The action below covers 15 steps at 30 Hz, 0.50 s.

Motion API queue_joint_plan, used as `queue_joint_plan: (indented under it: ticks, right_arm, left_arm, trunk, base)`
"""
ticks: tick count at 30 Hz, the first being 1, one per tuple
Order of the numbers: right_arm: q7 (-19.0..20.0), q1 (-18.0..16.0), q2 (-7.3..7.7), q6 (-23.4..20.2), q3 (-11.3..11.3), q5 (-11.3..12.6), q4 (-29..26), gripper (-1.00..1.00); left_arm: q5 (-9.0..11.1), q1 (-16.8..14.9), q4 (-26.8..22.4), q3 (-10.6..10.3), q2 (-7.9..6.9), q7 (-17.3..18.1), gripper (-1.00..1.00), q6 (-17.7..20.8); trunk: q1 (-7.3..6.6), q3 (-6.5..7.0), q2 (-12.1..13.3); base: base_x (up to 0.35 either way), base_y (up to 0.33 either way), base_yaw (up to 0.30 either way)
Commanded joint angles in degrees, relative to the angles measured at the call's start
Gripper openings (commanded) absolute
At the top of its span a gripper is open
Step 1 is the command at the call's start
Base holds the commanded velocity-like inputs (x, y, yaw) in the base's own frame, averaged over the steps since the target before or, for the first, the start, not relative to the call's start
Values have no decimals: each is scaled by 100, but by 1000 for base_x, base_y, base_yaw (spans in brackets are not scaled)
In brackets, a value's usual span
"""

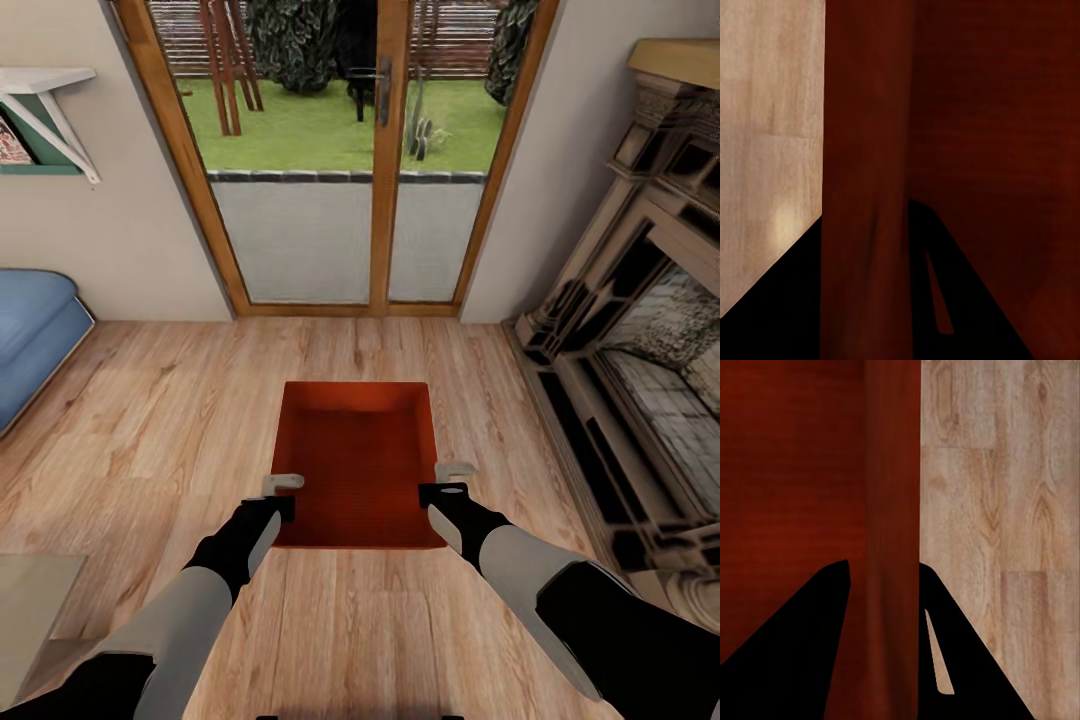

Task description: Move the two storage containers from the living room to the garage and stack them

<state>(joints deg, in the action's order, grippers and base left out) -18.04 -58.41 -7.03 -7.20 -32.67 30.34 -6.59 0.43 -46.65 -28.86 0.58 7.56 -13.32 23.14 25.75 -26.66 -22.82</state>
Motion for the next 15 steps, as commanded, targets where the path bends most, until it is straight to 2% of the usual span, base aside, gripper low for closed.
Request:
queue_joint_plan:
  ticks: [1, 15]
  right_arm:
    - [-402, -3, 0, 61, -398, -141, -17, -100]
    - [-402, -3, 0, 61, -398, -143, -17, -100]
  left_arm:
    - [-8, -2, 5, 21, 9, -39, -100, 367]
    - [-15, -2, -8, 20, 9, -69, -100, 367]
  trunk:
    - [3, 2, -9]
    - [3, 128, -9]
  base:
    - [0, 0, 0]
    - [0, 0, 0]
